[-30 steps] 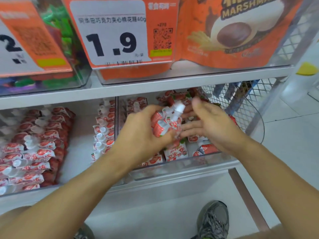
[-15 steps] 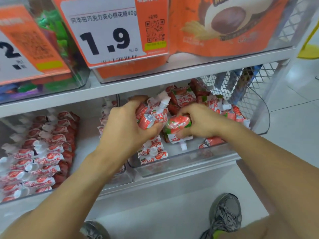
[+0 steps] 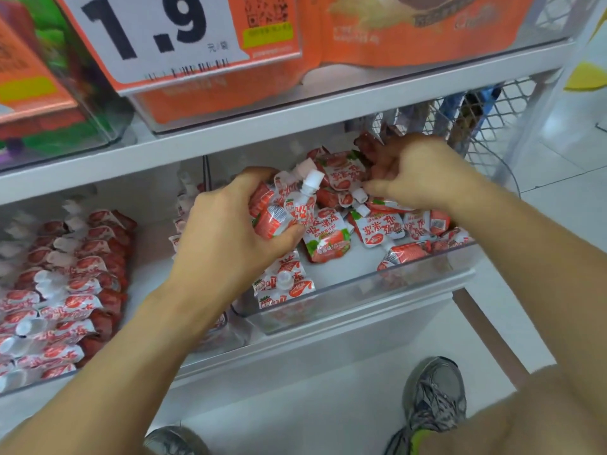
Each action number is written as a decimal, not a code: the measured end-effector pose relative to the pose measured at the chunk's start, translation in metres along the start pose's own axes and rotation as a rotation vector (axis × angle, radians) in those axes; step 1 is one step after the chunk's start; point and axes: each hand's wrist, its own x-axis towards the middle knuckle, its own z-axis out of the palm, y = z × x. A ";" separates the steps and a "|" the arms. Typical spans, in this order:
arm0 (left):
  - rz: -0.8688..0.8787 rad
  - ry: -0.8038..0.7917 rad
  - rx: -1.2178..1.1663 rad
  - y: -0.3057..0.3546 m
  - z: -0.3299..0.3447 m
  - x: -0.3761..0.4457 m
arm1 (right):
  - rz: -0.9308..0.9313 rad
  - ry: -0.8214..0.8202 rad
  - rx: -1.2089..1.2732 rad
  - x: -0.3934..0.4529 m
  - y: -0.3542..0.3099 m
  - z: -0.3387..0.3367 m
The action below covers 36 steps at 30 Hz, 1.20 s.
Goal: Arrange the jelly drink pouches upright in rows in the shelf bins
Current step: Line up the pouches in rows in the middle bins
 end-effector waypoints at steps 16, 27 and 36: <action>0.057 -0.045 0.046 0.010 0.008 0.004 | 0.083 -0.371 0.233 -0.020 0.031 -0.017; -0.093 -0.206 -0.518 0.019 0.049 0.024 | -0.170 -0.389 0.838 -0.030 0.014 -0.007; 0.154 -0.562 0.045 0.008 0.034 0.032 | -0.215 -0.553 0.447 -0.028 0.031 0.011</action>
